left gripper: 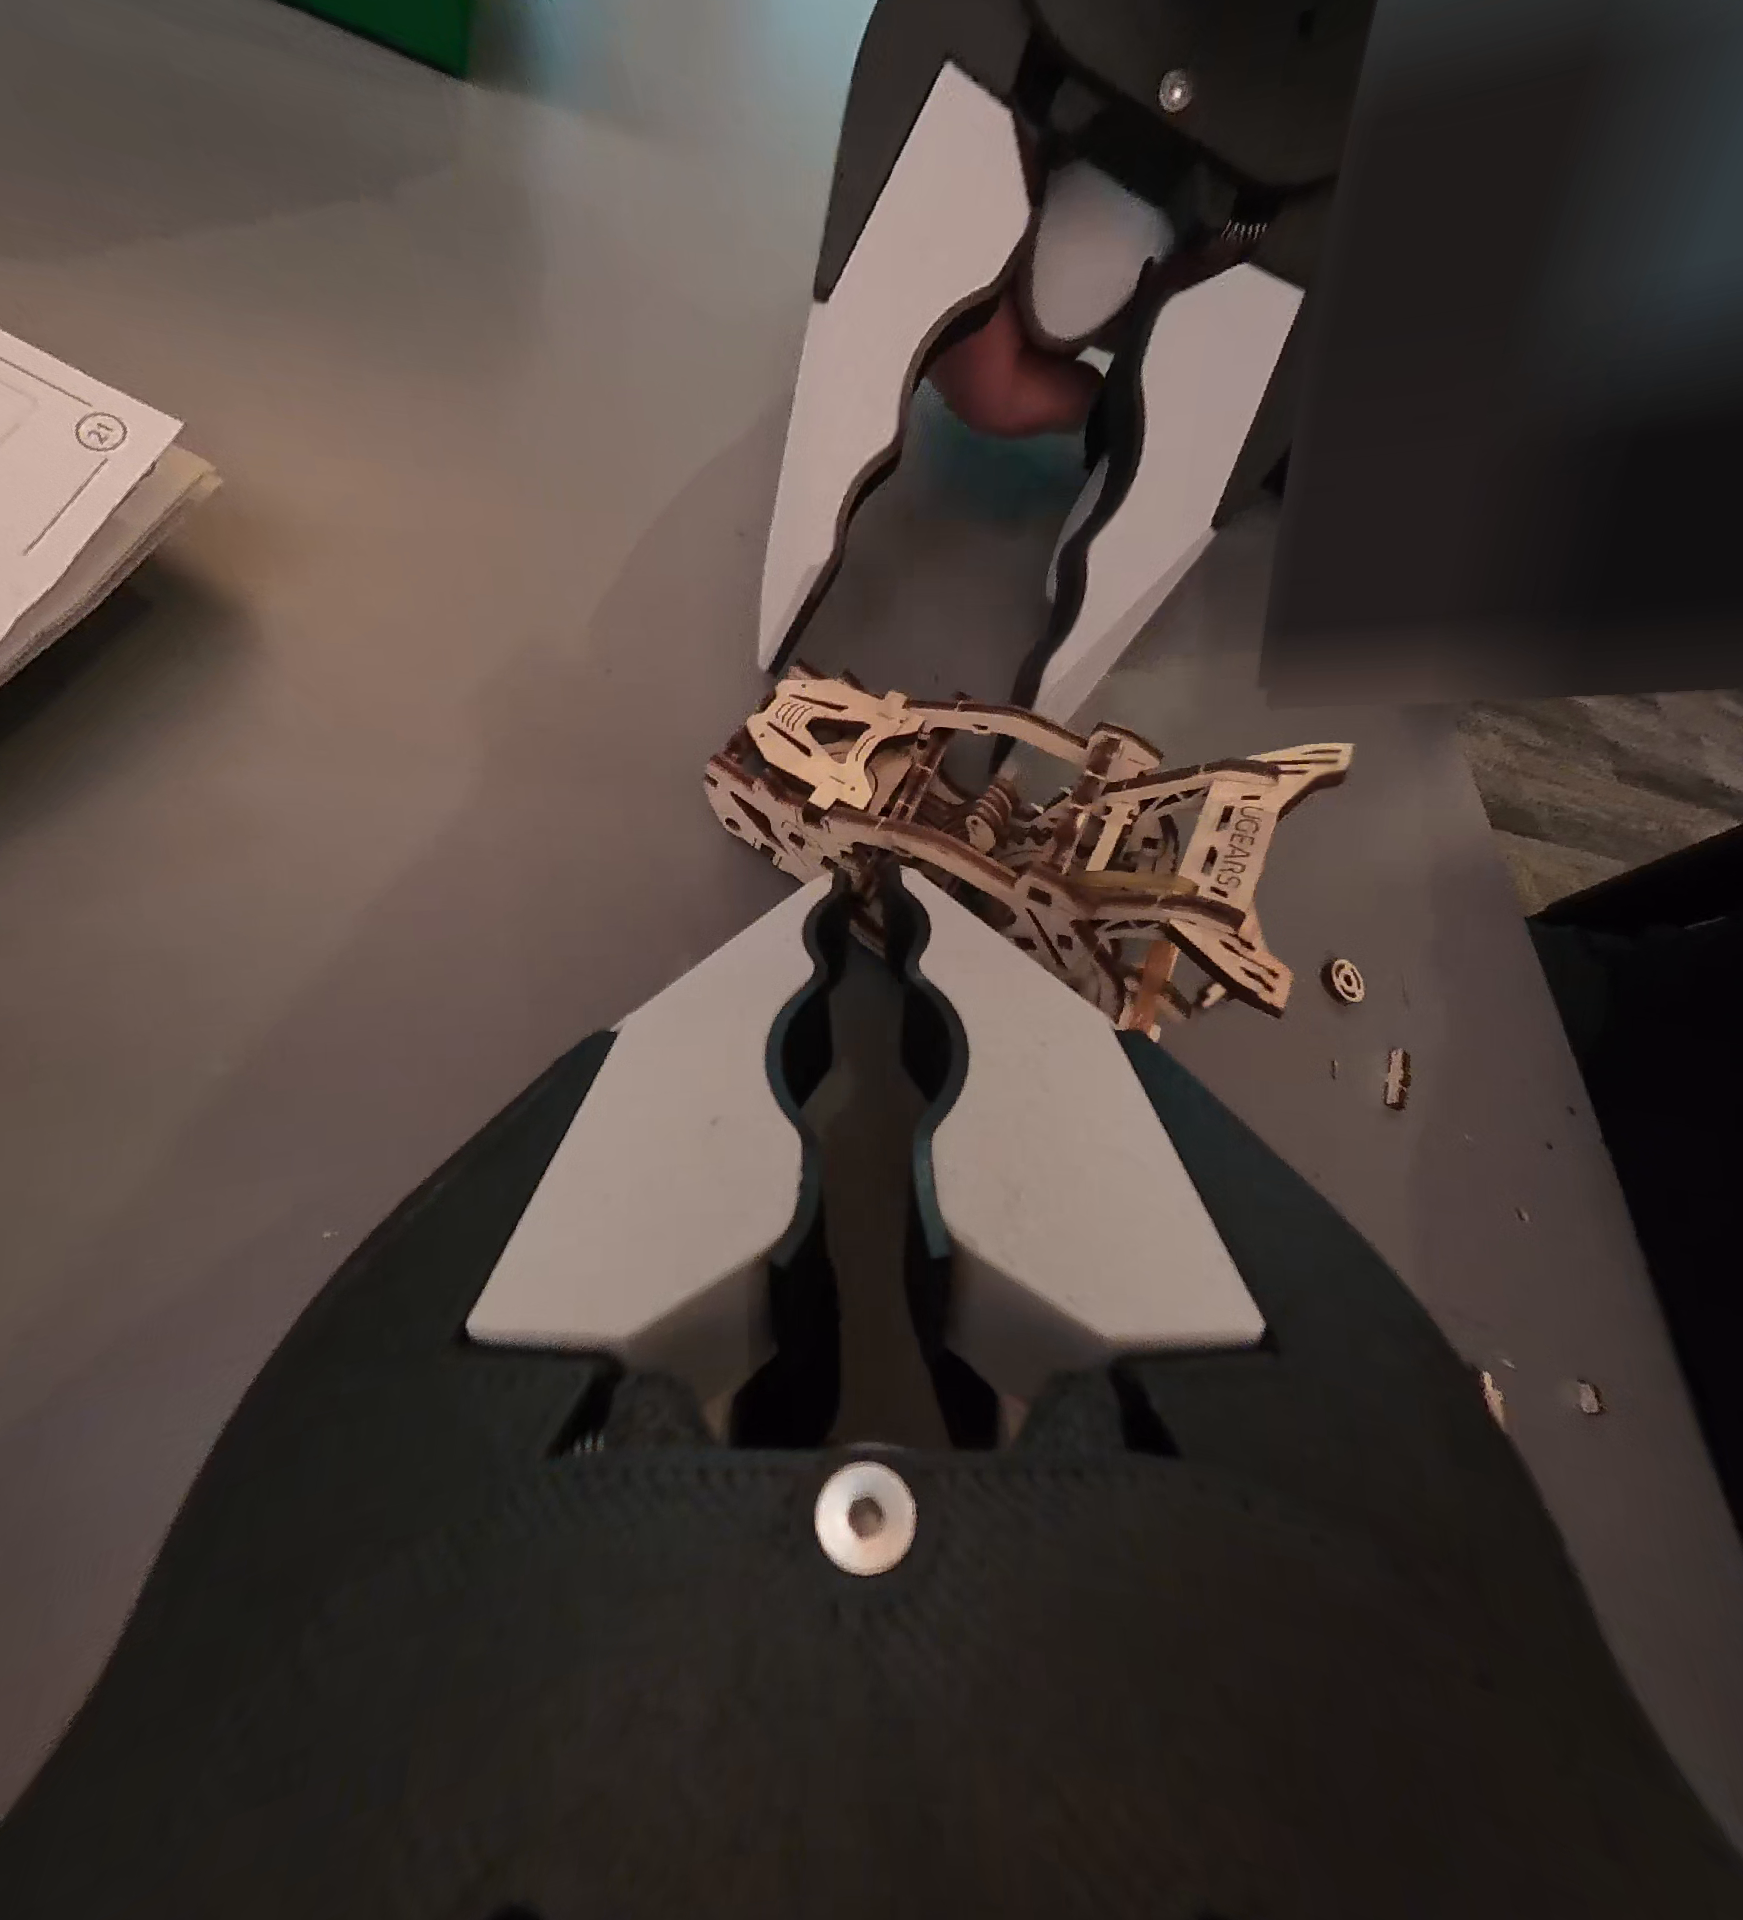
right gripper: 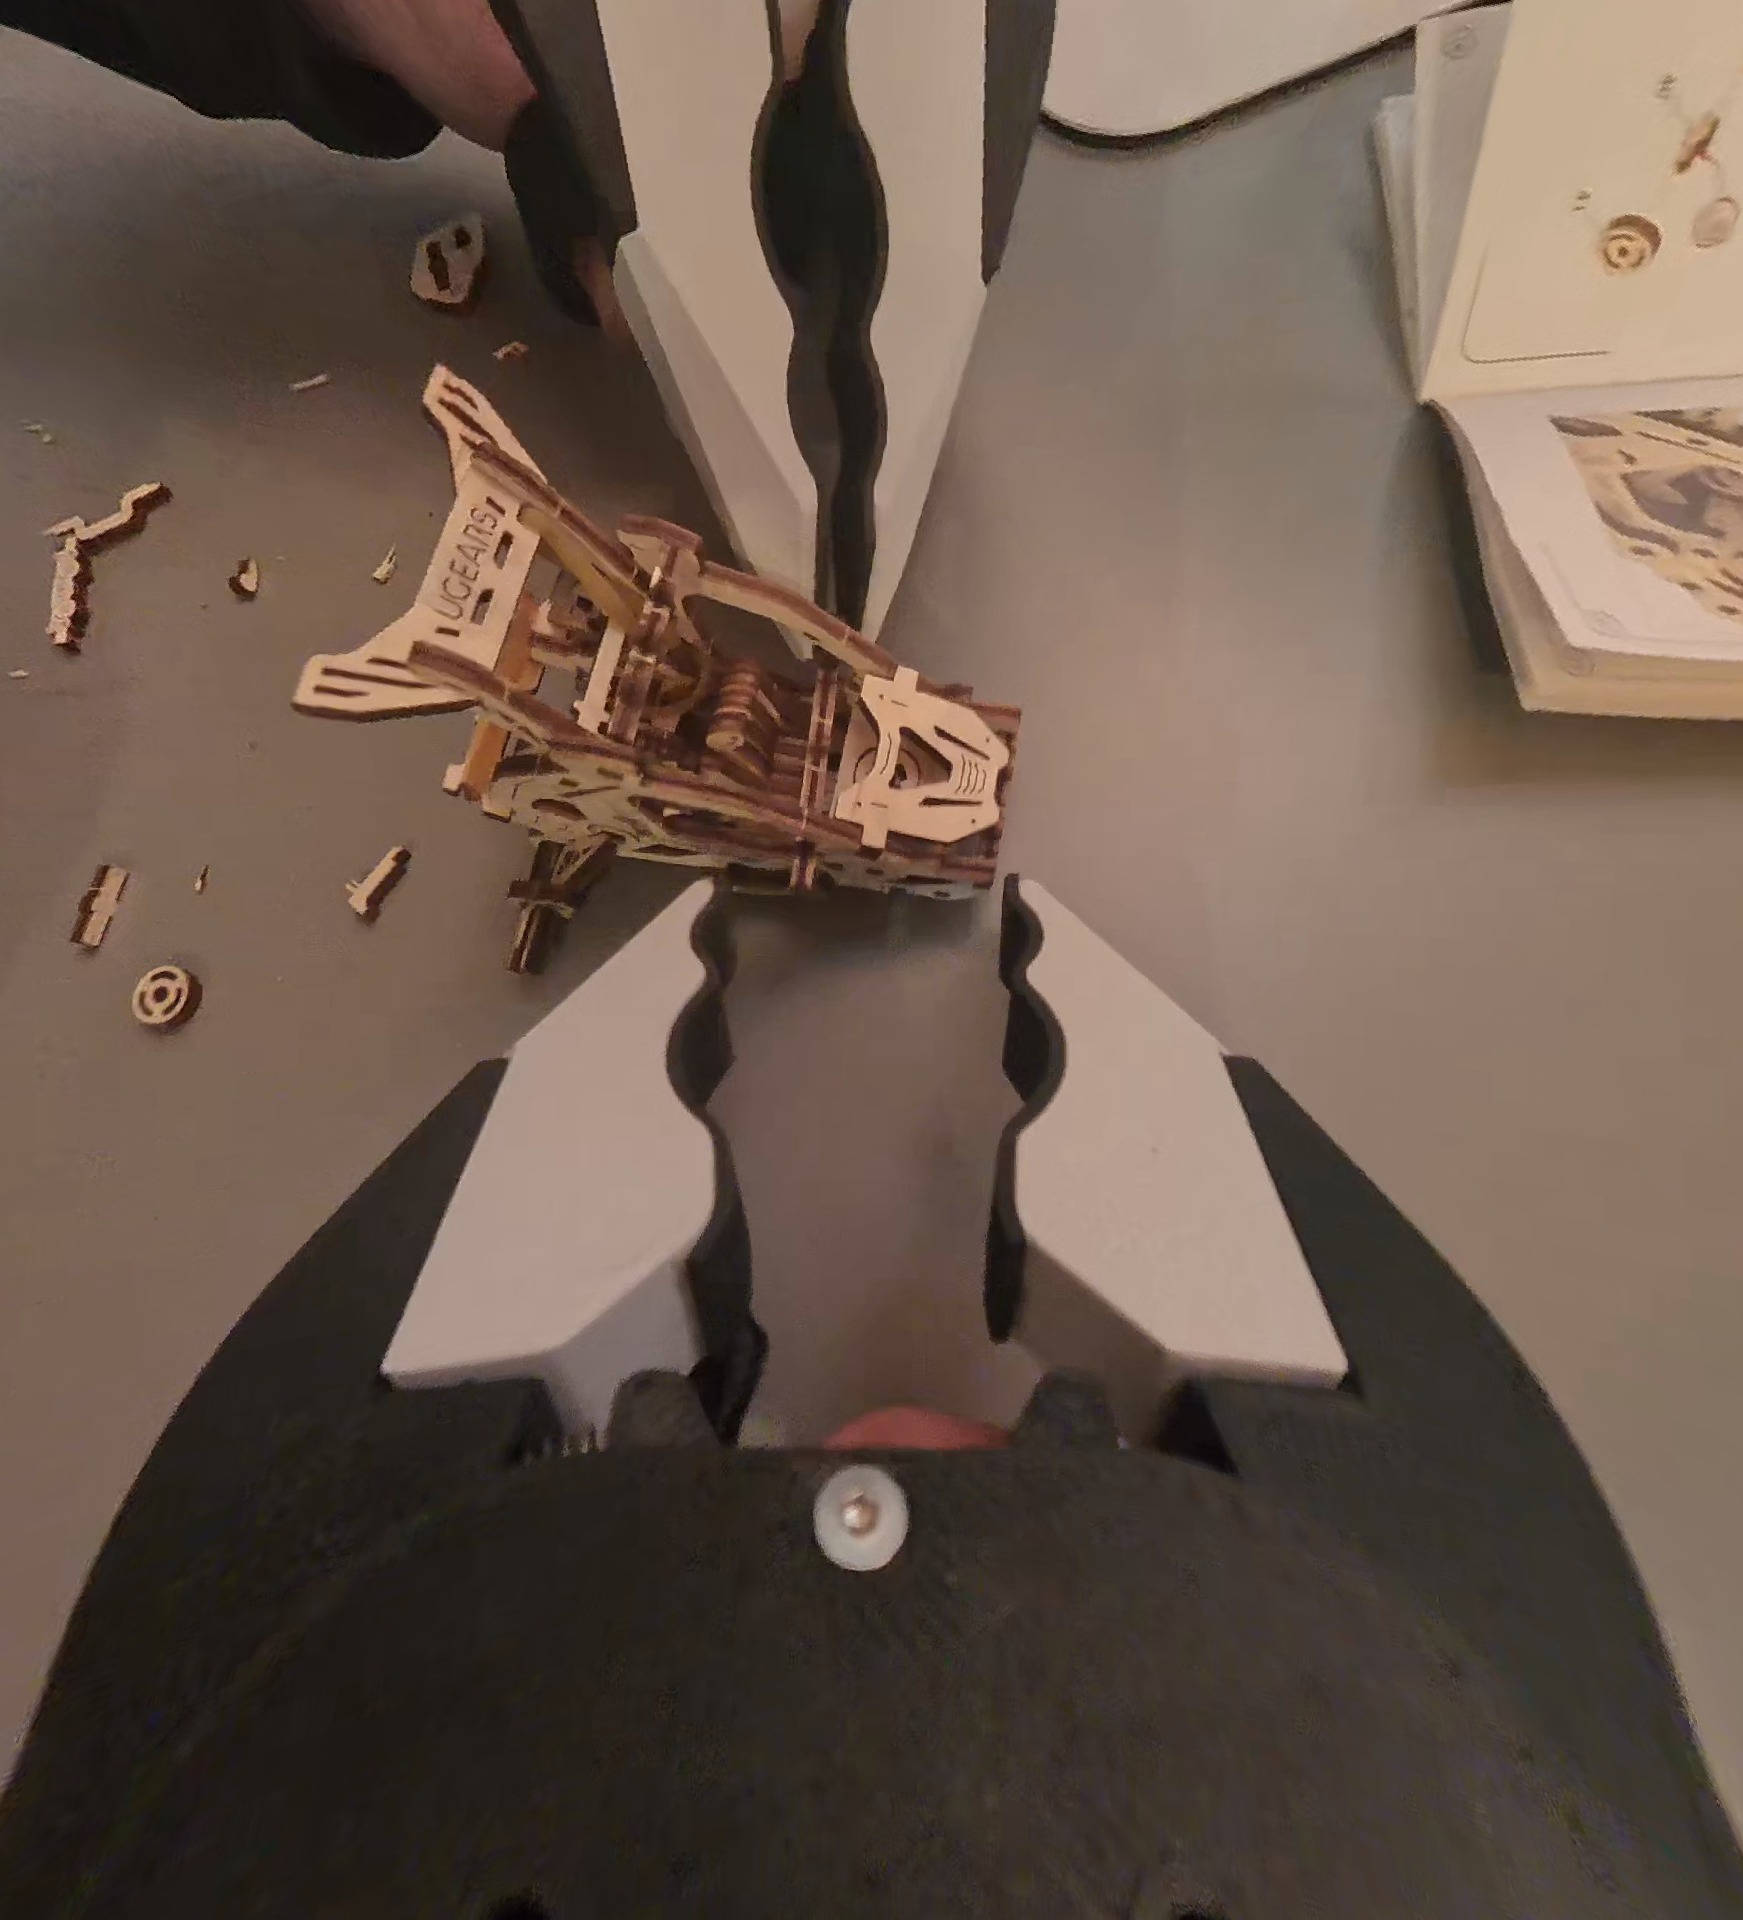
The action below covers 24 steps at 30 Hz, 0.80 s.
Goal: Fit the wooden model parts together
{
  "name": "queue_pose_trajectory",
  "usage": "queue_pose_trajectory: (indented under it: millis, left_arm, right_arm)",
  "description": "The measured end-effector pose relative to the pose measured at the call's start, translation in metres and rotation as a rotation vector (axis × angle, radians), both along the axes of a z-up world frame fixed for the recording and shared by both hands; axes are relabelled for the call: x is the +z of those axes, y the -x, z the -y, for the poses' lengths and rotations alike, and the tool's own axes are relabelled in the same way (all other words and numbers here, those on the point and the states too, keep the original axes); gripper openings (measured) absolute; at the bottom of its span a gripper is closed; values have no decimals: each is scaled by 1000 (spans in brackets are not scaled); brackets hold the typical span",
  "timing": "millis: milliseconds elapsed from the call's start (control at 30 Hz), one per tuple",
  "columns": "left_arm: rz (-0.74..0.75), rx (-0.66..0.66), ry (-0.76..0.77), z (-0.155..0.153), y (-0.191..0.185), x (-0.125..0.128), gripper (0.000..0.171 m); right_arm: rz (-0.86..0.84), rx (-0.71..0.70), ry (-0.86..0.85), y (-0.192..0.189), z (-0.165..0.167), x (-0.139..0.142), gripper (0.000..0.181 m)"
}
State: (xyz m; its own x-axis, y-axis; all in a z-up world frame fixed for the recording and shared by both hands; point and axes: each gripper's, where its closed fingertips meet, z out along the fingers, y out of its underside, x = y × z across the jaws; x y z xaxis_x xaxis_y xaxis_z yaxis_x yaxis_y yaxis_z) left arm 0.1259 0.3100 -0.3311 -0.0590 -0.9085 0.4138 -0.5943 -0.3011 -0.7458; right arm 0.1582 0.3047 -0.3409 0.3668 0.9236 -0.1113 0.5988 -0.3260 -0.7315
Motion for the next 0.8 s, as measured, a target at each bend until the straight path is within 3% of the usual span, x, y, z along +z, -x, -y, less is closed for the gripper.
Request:
queue_pose_trajectory:
  millis: [200,367,467,800]
  left_arm:
    - [4,6,-17,-1,-2,1,3]
    - [13,4,-31,-1,-4,2,3]
    - [22,7,-27,-1,-6,3,2]
    - [29,2,-23,-3,-5,5,3]
  right_arm:
    - [-34,-22,2,-1,8,-1,13]
    - [-74,-59,-14,0,3,5,15]
    - [-67,-42,-15,2,6,3,1]
    - [-76,-66,-15,3,4,3,1]
